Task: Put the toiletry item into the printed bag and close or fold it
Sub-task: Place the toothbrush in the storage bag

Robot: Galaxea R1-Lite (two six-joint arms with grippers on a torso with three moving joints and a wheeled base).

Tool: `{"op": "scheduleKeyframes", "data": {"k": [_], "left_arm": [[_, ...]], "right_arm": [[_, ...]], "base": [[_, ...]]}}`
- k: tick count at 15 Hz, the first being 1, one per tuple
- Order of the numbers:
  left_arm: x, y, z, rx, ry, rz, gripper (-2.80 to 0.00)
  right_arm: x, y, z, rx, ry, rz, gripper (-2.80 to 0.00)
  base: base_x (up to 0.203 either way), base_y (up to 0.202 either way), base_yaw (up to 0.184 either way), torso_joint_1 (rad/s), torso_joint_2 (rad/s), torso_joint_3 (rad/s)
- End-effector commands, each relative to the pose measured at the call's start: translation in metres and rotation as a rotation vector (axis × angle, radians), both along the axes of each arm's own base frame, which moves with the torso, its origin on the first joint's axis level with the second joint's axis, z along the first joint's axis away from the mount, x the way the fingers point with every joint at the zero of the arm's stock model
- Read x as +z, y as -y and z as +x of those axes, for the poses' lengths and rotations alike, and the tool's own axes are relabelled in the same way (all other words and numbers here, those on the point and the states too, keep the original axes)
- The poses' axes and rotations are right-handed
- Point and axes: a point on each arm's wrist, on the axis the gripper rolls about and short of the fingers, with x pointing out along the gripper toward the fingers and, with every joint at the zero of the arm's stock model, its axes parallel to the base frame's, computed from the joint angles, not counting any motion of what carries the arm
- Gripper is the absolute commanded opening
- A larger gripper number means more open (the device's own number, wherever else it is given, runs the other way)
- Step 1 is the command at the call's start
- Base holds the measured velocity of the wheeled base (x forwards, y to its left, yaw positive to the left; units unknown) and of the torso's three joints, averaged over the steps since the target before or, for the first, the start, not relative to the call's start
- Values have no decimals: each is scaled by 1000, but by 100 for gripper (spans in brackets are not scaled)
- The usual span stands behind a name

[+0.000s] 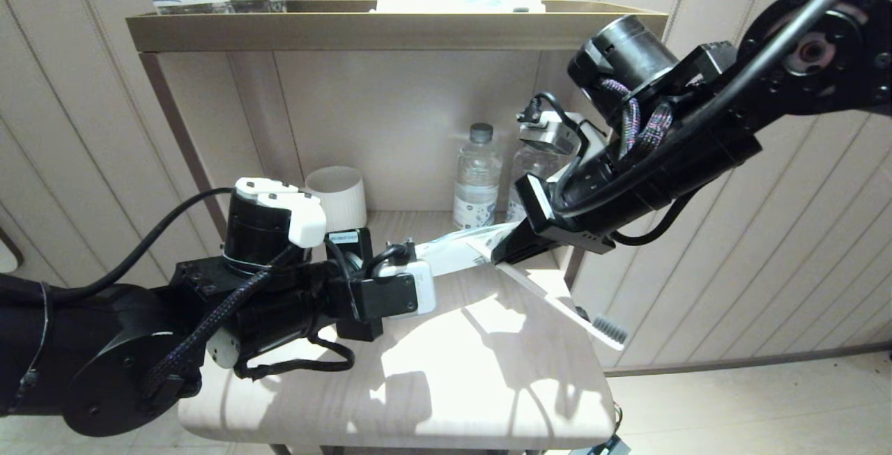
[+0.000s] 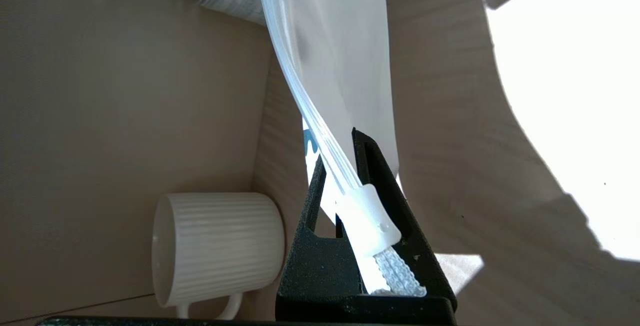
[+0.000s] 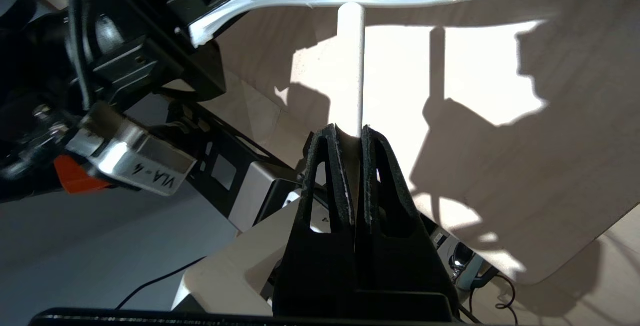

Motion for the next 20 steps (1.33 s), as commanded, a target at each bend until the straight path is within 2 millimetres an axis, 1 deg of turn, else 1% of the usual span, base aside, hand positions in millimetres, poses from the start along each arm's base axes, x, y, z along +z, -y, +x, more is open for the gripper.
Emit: {"op": "scheduleKeyframes", "data": {"k": [1,2,4,7,9,14,17,20], "left_arm": [[-2,0,-1,-2,-1,7,-280],[-3,-1,-1,-2,-3,9,-280],[-3,-1,-1,-2,-3,9,-280],[-1,0,-1,-4,2,4,-280],[-3,0,0,-4,-3,8,-280],[-2,0,0,-5,0,5,-280],[-1,0,-1,-6,-1,3,-280],[0,-1,-1,-11,1,-3,-280]], "right_arm": [[8,3,-8,6,14,13,-280],[15,6,-14,8,33,25,-280],[17,7,-17,11,34,26,-280],[3,2,-9,12,-17,-6,-280],[1,1,-11,19,-41,-22,-280],[-15,-6,2,17,-76,-47,-280],[-19,-7,8,8,-76,-49,-280],[-22,-8,10,11,-78,-52,-280]], "base": [[0,0,0,0,0,0],[0,0,0,0,0,0],[0,0,0,0,0,0],[0,0,0,0,0,0],[0,0,0,0,0,0],[0,0,0,0,0,0],[0,0,0,0,0,0],[0,0,0,0,0,0]]}}
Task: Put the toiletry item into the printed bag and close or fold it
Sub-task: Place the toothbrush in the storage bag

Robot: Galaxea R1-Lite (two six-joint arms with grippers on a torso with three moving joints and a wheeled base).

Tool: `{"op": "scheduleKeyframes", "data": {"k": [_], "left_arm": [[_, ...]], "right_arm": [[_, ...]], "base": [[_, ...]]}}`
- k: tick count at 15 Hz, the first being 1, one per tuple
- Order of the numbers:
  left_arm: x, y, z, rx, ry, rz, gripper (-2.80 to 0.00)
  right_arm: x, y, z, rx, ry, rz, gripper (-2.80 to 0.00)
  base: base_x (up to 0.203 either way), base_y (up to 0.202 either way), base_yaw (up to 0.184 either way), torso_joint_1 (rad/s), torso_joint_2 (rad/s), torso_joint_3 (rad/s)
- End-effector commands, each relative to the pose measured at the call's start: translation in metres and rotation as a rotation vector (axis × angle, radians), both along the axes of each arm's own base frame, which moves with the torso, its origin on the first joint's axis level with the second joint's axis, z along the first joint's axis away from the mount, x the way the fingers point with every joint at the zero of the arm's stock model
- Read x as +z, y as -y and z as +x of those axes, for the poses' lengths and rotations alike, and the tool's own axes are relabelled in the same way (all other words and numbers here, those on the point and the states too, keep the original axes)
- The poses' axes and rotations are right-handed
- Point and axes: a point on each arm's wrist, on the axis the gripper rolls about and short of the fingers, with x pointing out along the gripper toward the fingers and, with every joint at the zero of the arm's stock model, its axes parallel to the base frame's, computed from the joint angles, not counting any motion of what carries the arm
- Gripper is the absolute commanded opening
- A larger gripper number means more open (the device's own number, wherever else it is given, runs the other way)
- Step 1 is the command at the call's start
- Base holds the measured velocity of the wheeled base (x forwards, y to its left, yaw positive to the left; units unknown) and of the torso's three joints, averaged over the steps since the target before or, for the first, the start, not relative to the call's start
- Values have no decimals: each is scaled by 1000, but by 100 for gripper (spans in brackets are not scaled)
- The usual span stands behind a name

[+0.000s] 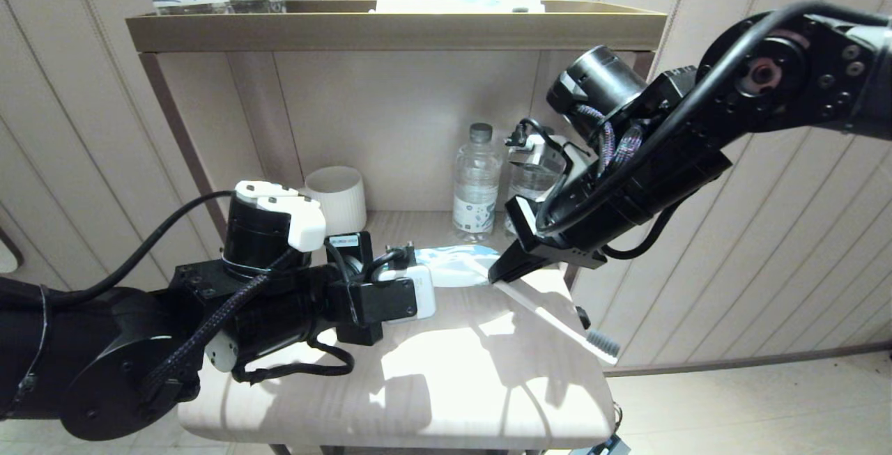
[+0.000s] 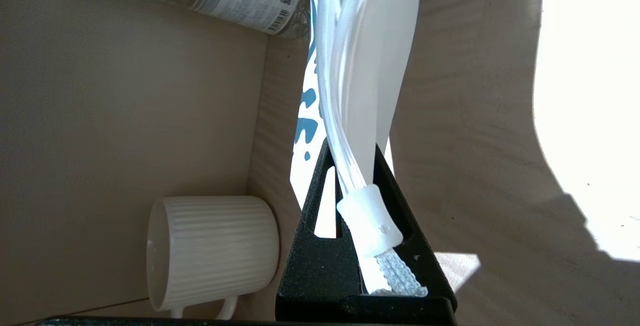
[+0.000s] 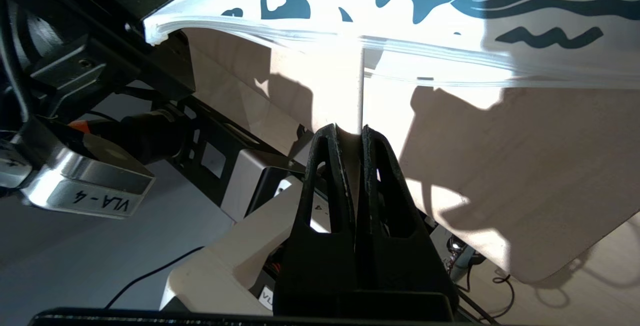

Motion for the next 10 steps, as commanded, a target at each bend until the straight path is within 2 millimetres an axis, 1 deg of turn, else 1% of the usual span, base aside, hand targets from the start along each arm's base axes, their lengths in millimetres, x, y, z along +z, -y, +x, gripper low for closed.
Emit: {"op": "scheduleKeyframes", "data": {"k": [1,4,6,10], "left_arm": [[2,0,0,-1,7,-5,-280],[9,0,-4,-14,-16,-68,-280],[14,1,-9,-46,-62,-130,-280],[7,0,-13,-83,-167,-161,-280]], "right_arm": [[-4,-2,1,4,-17,-9,-280],[-4,-3,-2,43,-2,-27,-280],[-4,-3,-4,68,5,-38,-280],[-4,0,-7,123,36,-63,-280]], "base": [[0,0,0,0,0,0],[0,0,0,0,0,0],[0,0,0,0,0,0],[0,0,0,0,0,0]]}}
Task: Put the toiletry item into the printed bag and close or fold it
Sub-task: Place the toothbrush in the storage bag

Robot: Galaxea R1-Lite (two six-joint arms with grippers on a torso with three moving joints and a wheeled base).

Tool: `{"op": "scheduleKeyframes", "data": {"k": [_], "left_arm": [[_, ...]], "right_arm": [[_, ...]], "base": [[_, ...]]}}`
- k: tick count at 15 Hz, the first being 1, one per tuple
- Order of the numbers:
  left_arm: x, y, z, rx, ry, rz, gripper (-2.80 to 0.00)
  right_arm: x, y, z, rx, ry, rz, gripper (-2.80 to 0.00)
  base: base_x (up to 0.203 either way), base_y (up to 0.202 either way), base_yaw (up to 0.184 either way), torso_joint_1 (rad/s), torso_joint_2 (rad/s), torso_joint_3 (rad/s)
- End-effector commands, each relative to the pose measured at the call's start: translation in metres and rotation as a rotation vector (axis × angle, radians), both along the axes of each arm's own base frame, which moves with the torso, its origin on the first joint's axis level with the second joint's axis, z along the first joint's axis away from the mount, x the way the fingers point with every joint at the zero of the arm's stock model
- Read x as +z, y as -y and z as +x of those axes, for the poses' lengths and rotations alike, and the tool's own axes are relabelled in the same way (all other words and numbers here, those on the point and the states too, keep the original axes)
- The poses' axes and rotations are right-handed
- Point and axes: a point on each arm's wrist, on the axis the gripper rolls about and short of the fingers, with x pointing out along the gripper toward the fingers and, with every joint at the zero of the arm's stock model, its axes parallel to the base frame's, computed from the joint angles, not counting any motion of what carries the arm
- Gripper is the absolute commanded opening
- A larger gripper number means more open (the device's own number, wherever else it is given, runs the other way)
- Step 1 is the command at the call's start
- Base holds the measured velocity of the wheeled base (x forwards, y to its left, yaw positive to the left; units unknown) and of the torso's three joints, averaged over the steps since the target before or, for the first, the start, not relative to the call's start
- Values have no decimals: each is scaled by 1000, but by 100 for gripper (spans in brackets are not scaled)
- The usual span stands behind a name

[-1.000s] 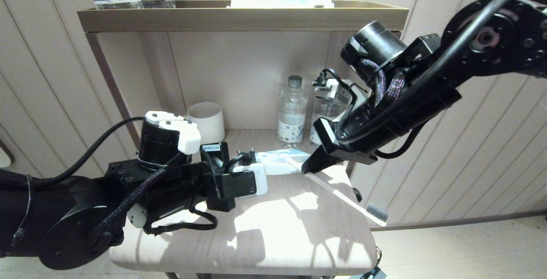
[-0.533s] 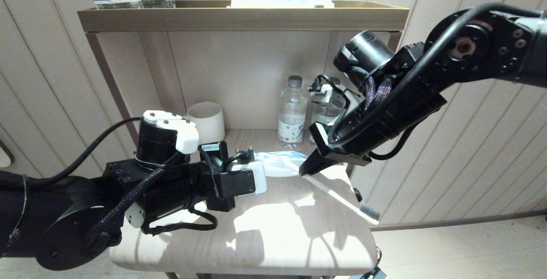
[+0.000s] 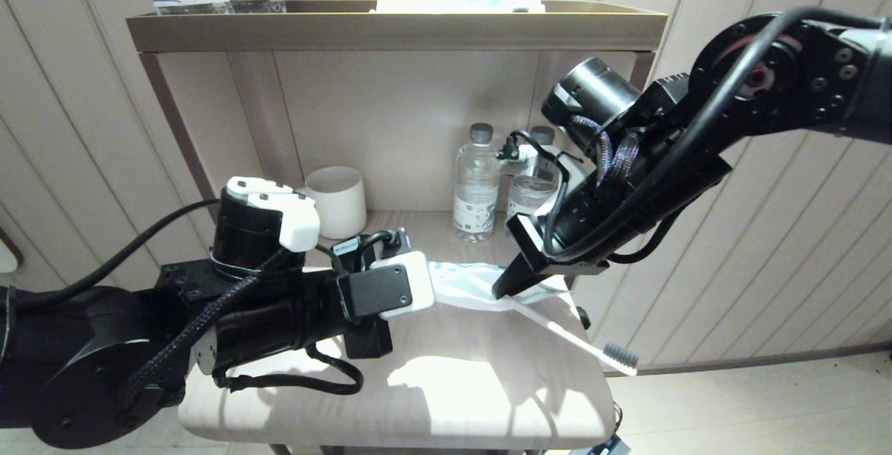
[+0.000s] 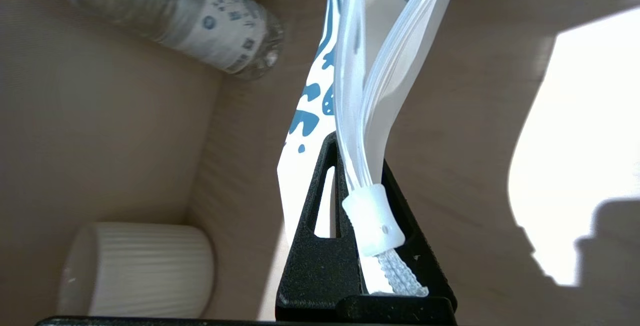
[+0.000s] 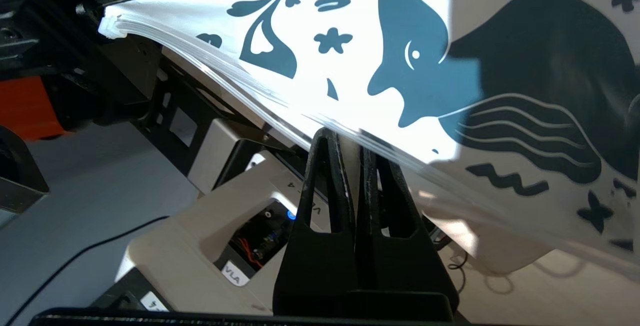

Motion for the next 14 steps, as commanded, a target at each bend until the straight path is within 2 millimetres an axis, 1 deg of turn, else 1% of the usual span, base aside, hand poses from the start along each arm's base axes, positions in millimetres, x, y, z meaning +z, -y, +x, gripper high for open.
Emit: {"op": "scheduleKeyframes", "data": {"k": [1,6,8,11,14], "left_arm": [[-2,-1,-3,-29,-32,-5,-280],[-5,-6,-9,-120,-164,-44,-280],[-3,-13,-7,-144,-199,-64,-280],[1,-26,-4,-197,-250,-97,-280],[-2,-33,0,-207,-277,-106,-280]], "right_arm": [[1,2,-2,25,8,-11,-280],[1,8,-14,222,88,-94,-280],[3,10,-21,295,105,-122,-280],[3,12,-25,434,177,-157,-280],[1,4,-29,504,207,-160,-280]], "base": [[0,0,0,0,0,0],[0,0,0,0,0,0],[0,0,0,0,0,0],[0,0,0,0,0,0],[0,0,0,0,0,0]]}}
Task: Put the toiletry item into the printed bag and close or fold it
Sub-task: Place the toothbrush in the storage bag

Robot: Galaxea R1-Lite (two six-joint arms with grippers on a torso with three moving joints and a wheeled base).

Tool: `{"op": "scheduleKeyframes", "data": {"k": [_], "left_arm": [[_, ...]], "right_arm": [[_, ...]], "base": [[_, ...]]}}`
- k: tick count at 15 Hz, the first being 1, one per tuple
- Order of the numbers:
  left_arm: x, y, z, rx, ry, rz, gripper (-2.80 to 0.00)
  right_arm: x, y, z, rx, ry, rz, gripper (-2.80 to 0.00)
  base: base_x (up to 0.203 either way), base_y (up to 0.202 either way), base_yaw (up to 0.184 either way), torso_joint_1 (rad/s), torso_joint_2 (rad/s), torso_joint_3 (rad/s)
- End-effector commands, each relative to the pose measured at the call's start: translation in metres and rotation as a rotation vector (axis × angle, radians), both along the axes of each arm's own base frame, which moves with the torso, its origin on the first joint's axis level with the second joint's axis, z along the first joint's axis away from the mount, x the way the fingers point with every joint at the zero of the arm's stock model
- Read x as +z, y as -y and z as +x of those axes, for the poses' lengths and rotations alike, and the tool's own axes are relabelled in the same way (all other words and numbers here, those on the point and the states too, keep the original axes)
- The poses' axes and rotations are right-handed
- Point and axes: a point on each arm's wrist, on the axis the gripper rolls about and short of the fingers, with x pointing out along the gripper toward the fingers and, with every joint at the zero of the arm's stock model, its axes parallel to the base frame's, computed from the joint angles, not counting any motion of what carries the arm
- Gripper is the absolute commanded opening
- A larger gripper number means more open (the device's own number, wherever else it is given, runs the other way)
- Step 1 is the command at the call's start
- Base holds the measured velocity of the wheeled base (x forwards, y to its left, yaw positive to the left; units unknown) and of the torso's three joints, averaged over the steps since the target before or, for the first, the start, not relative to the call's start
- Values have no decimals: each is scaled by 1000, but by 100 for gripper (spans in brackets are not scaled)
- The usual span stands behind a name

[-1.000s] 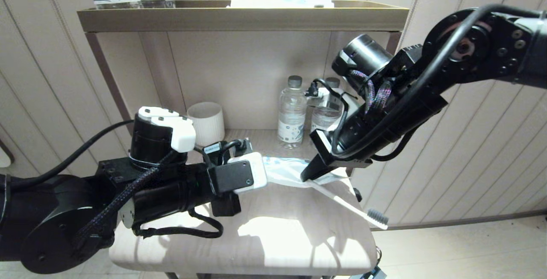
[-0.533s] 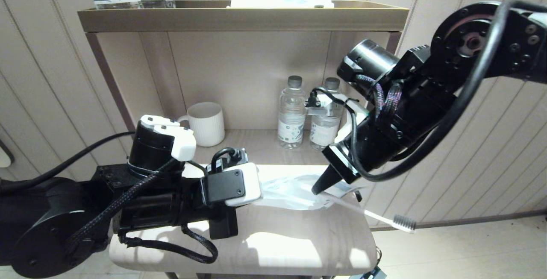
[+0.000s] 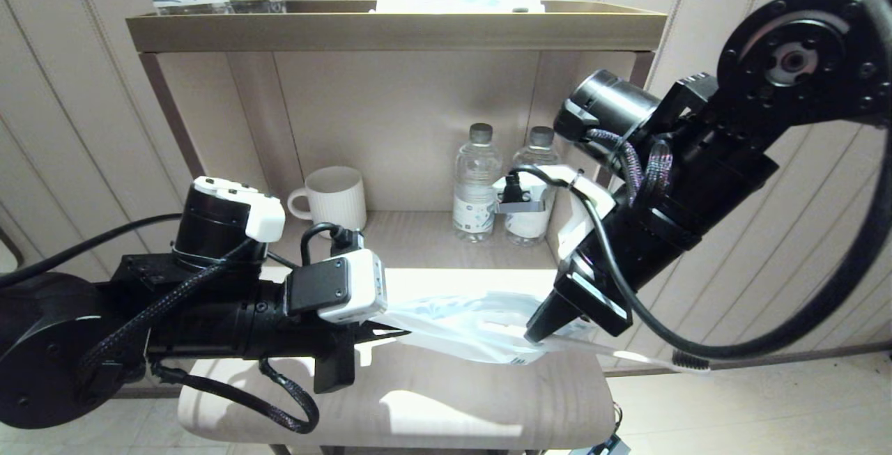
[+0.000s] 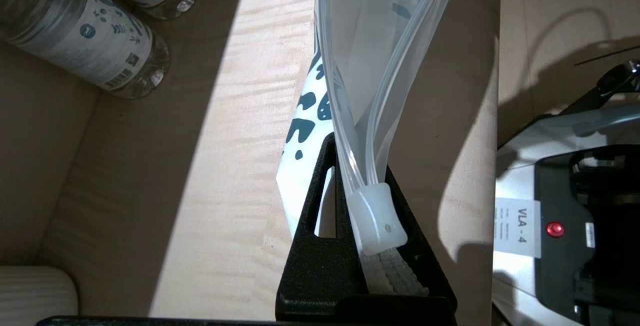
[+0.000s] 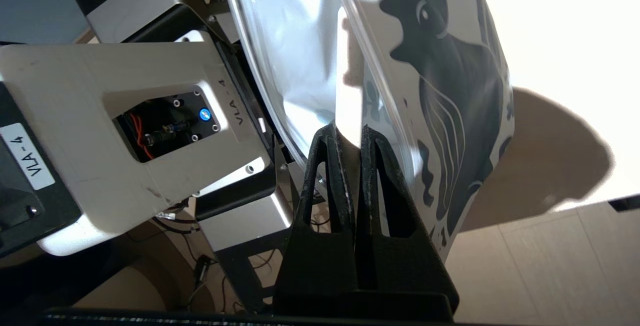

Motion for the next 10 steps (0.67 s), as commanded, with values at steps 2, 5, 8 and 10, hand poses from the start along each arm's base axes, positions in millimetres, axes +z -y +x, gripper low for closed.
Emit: {"op": "scheduleKeyframes", "data": {"k": [2,5,8,10], "left_arm": [[0,-6,4,-21,-11,-20,-280],[-4,-8,6,-24,-27,-19,-280],[-5,-8,6,-68,-57,-33,-280],[-3,-10,4,-92,-81,-39,-280]], "right_arm": [[-1,-9,-5,53,4,1,-280],[-2,-13,-10,83,2,-8,-280],[-1,-12,-10,120,30,-11,-280],[-2,-15,-7,138,47,-6,-280]], "base": [[0,0,0,0,0,0],[0,0,0,0,0,0],[0,0,0,0,0,0],[0,0,0,0,0,0]]}}
